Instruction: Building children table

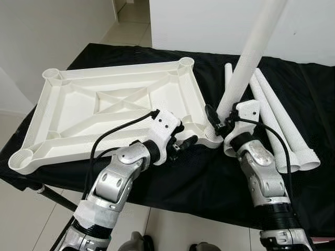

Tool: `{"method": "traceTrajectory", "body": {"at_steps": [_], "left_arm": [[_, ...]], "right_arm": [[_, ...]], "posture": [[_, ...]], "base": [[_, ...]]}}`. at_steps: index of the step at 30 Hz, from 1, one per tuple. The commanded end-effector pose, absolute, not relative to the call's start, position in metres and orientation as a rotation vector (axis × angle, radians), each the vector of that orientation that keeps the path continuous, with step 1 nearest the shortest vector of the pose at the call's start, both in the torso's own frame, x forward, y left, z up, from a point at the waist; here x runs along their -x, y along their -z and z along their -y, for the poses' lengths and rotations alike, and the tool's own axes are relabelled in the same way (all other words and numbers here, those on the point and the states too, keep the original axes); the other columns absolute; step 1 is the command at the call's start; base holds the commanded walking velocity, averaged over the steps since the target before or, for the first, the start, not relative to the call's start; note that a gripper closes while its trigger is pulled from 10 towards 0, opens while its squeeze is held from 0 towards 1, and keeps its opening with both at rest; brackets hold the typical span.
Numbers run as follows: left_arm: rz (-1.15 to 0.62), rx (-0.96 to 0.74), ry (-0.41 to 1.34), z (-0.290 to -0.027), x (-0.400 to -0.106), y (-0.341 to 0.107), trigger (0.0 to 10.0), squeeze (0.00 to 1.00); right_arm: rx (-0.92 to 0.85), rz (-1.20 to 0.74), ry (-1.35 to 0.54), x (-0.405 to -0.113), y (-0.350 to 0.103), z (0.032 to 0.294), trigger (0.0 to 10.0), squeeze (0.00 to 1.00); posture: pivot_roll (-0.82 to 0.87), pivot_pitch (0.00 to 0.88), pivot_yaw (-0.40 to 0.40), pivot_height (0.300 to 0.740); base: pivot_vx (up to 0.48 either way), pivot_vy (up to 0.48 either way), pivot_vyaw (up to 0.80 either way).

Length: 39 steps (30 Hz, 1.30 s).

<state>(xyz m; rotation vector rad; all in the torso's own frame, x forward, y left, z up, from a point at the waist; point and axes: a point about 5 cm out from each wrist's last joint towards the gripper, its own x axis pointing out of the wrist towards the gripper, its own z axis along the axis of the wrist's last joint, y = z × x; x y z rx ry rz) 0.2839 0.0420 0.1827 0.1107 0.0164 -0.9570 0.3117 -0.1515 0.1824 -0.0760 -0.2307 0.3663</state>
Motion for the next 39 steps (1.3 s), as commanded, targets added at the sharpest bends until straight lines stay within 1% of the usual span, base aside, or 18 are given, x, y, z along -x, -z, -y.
{"method": "traceTrajectory", "body": {"at_steps": [1,6,9,10,15,19,20,21,26,30,35,39], "left_arm": [[-0.017,-0.111,0.946,-0.042,-0.282,-0.183,10.0,0.0],[-0.018,-0.109,0.943,-0.043,-0.283,-0.184,10.0,0.0],[-0.018,-0.109,0.943,-0.043,-0.283,-0.184,10.0,0.0],[-0.018,-0.108,0.944,-0.043,-0.283,-0.184,10.0,0.0],[-0.015,-0.105,0.94,-0.042,-0.284,-0.184,10.0,0.0],[-0.014,-0.106,0.938,-0.042,-0.284,-0.184,10.0,0.0],[-0.012,-0.104,0.935,-0.042,-0.284,-0.185,10.0,0.0],[-0.012,-0.104,0.934,-0.042,-0.285,-0.185,10.0,0.0],[-0.011,-0.104,0.932,-0.043,-0.284,-0.186,10.0,0.0],[-0.01,-0.103,0.928,-0.043,-0.285,-0.186,10.0,0.0],[-0.01,-0.099,0.931,-0.043,-0.285,-0.186,10.0,0.0],[-0.009,-0.099,0.931,-0.042,-0.285,-0.186,10.0,0.0]], "right_arm": [[0.057,0.094,-0.385,-0.308,-0.152,0.146,10.0,0.0],[0.022,0.098,-0.287,-0.311,-0.154,0.145,10.0,0.0],[0.023,0.1,-0.279,-0.311,-0.155,0.145,10.0,0.0],[0.012,0.106,-0.241,-0.313,-0.156,0.144,10.0,0.0],[0.025,0.148,-0.14,-0.316,-0.161,0.125,10.0,0.0],[0.036,0.167,-0.115,-0.316,-0.162,0.12,10.0,0.0],[0.018,0.213,-0.08,-0.312,-0.165,0.109,10.0,0.0],[0.012,0.223,-0.067,-0.312,-0.165,0.107,10.0,0.0],[-0.003,0.232,-0.02,-0.31,-0.165,0.107,10.0,0.0],[-0.032,0.249,0.065,-0.31,-0.166,0.11,10.0,0.0],[-0.042,0.238,0.107,-0.313,-0.165,0.114,10.0,0.0],[-0.034,0.201,0.093,-0.318,-0.161,0.11,10.0,0.0]], "posture": [[-0.1,0.121,0.071,0.74],[-0.1,0.129,0.076,0.74],[-0.1,0.129,0.076,0.74],[-0.1,0.129,0.076,0.74],[-0.1,0.124,0.073,0.74],[-0.1,0.124,0.073,0.74],[-0.09,0.123,0.07,0.74],[-0.09,0.123,0.07,0.74],[-0.09,0.123,0.07,0.74],[-0.09,0.12,0.069,0.74],[-0.09,0.119,0.071,0.74],[-0.09,0.119,0.071,0.74]], "base": [[0.0,0.0,0.0],[0.0,0.0,0.0],[0.0,0.0,0.0],[0.0,0.0,0.0],[0.0,0.0,0.0],[0.0,0.0,0.0],[0.0,0.0,0.0],[0.0,0.0,0.0],[0.0,0.0,0.0],[0.0,0.0,0.0],[0.0,0.0,0.0],[0.0,0.0,0.0]]}}
